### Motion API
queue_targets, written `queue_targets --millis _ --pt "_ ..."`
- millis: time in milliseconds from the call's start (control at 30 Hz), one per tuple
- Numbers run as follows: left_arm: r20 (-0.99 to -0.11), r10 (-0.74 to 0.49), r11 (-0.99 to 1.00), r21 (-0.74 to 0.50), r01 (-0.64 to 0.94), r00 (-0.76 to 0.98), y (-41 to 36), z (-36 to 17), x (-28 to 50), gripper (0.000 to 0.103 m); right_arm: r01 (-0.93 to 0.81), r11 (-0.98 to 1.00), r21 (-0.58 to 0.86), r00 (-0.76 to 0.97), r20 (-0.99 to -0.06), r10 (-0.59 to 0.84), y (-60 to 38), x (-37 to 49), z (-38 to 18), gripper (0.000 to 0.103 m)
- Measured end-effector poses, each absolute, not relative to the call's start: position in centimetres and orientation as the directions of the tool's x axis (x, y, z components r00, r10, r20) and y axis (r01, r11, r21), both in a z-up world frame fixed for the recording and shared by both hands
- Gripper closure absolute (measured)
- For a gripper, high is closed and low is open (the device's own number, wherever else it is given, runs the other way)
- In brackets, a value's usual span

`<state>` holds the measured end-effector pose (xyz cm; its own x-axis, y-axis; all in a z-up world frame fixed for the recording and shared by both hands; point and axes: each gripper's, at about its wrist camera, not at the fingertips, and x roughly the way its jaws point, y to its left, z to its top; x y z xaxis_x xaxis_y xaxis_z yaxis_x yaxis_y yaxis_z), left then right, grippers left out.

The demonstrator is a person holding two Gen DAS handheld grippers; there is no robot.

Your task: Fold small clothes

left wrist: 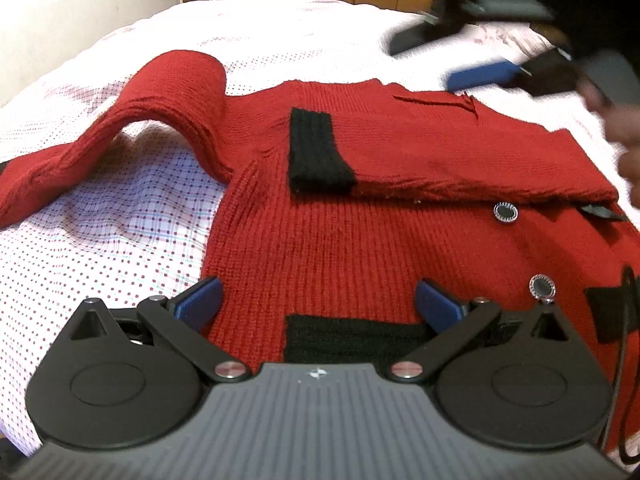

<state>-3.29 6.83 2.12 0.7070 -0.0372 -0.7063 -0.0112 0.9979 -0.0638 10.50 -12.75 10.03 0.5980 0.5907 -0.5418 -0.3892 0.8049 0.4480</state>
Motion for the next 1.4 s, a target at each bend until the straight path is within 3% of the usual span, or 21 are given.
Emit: queue_targets --millis 300,533,933,1200,1267,1333,1400 --pt "-0.697 -0.063 0.993 -0.114 -0.023 0.714 7.5 3.5 -2.7 0.0 -0.239 0.881 0.408 0.685 -0.572 0.451 -21.3 7.5 7.5 0.043" --pt "-0.672 -0.073 0.997 -0.077 0.028 0.737 6.2 4.9 -0.5 0.0 -0.09 0.9 0.426 0.734 -0.583 0.349 -27.2 5.5 5.4 0.042" --pt "-0.698 -0.04 0.995 -0.093 -0.036 0.715 6.2 3.5 6.1 0.001 0.035 0.908 0.417 0.733 -0.629 0.26 -31.1 4.6 1.8 0.044" --pt "-0.7 -0.022 0.993 -0.101 -0.068 0.714 6.1 2.1 8.2 0.016 -0.009 0.946 0.323 0.763 -0.61 0.216 -30.5 4.4 0.6 0.045" --pt "-0.692 -0.031 0.993 -0.105 -0.058 0.721 5.8 2.0 8.4 0.031 -0.023 0.955 0.297 0.774 -0.6 0.205 -30.0 4.2 0.0 0.045" --pt "-0.687 -0.061 0.992 -0.12 -0.031 0.724 5.6 2.0 8.5 0.04 -0.039 0.963 0.267 0.792 -0.58 0.193 -29.6 3.8 -0.7 0.043" --pt "-0.675 -0.06 0.995 -0.102 -0.013 0.735 5.4 2.2 8.3 0.057 -0.045 0.97 0.241 0.805 -0.566 0.178 -29.2 3.5 -0.8 0.043"
